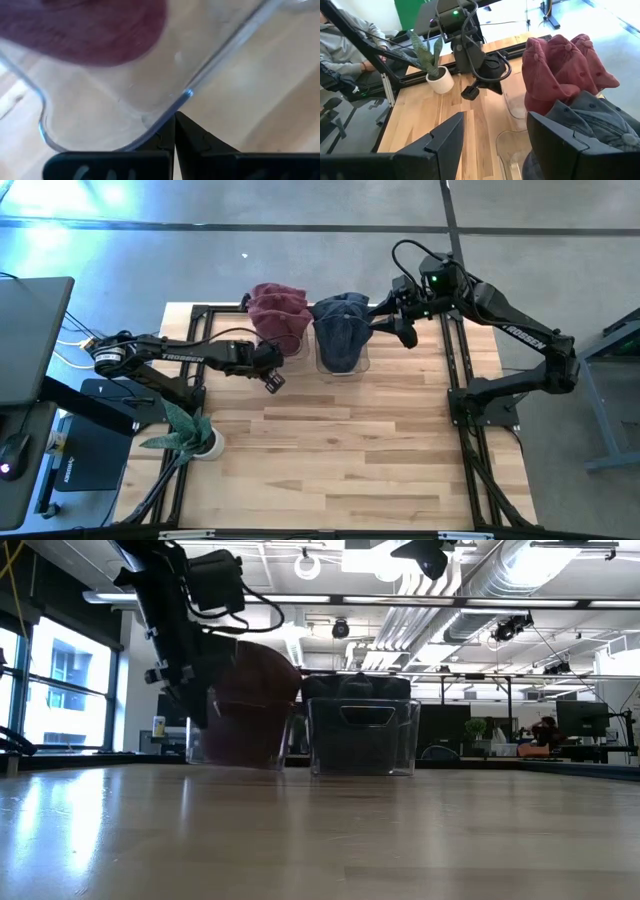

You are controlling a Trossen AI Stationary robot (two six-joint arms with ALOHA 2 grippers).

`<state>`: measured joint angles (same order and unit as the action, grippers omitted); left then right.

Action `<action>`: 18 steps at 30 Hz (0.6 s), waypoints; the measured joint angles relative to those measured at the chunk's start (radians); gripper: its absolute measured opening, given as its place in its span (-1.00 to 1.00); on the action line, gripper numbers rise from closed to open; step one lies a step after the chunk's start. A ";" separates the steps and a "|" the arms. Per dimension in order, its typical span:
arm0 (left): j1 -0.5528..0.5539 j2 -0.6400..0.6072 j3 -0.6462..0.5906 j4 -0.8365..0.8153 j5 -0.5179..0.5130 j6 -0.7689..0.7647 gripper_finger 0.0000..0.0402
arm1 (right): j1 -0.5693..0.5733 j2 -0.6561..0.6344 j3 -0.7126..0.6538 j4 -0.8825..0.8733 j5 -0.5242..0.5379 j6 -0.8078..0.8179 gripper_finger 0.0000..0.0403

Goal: Pick & Place hat
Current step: Adjust the left bin, then return to Home Position

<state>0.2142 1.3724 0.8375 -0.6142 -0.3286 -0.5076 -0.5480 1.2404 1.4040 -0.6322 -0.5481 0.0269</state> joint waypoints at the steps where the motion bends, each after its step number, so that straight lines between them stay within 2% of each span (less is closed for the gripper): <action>1: 0.000 0.000 0.000 -0.016 -0.017 -0.004 -0.98 | 0.000 0.000 0.000 0.000 0.005 0.005 0.04; 3: 0.002 0.000 0.000 -0.047 -0.047 -0.001 -0.99 | 0.000 0.000 0.000 0.000 0.018 0.018 0.04; 10: 0.002 0.000 0.000 -0.151 -0.051 0.005 -1.00 | 0.000 0.000 0.000 0.000 0.018 0.057 0.04; 14: 0.003 -0.013 0.000 -0.191 0.028 0.003 -1.00 | 0.000 0.000 0.000 -0.002 0.020 0.079 0.04; 18: 0.002 -0.047 0.001 -0.195 0.148 -0.014 -1.00 | 0.005 0.000 0.000 -0.016 0.048 0.082 0.04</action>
<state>0.2161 1.3255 0.8389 -0.8093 -0.1805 -0.5220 -0.5431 1.2404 1.4040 -0.6480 -0.5004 0.1089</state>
